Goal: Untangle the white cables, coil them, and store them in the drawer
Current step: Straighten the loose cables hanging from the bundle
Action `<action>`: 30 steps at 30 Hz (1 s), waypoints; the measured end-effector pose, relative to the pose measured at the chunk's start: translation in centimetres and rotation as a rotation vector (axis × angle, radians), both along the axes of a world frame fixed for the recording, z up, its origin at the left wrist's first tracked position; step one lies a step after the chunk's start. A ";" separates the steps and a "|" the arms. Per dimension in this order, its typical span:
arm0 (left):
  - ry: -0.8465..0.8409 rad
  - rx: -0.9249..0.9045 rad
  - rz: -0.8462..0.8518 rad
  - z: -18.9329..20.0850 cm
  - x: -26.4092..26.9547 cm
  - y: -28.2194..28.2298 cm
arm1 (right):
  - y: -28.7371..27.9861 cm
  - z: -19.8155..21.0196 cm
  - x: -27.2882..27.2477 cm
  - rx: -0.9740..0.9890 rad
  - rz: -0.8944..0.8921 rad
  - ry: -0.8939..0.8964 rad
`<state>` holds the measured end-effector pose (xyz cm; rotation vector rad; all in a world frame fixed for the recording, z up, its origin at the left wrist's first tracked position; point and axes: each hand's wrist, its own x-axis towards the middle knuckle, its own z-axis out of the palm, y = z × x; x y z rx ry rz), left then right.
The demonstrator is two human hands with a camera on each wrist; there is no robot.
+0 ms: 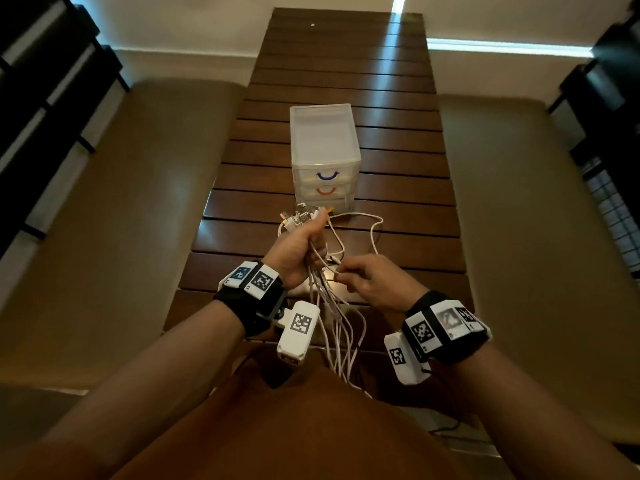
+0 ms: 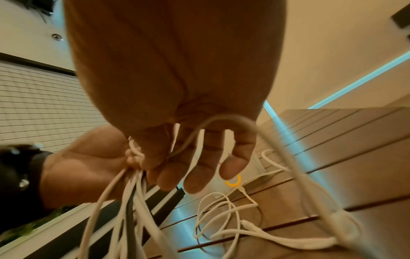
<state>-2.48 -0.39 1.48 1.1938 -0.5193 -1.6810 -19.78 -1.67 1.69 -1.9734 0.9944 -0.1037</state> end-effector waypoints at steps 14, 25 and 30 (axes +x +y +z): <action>0.007 -0.113 -0.341 5.3 3.0 -0.5 | -3.3 -5.2 -6.8 0.001 -0.809 -0.086; -0.441 -0.048 -0.609 1.6 -1.6 -1.1 | -1.5 7.1 -3.7 -0.003 -0.580 -0.825; -0.483 -0.066 -0.454 0.4 -0.5 -1.1 | -1.9 8.6 -7.0 0.107 -0.962 -1.027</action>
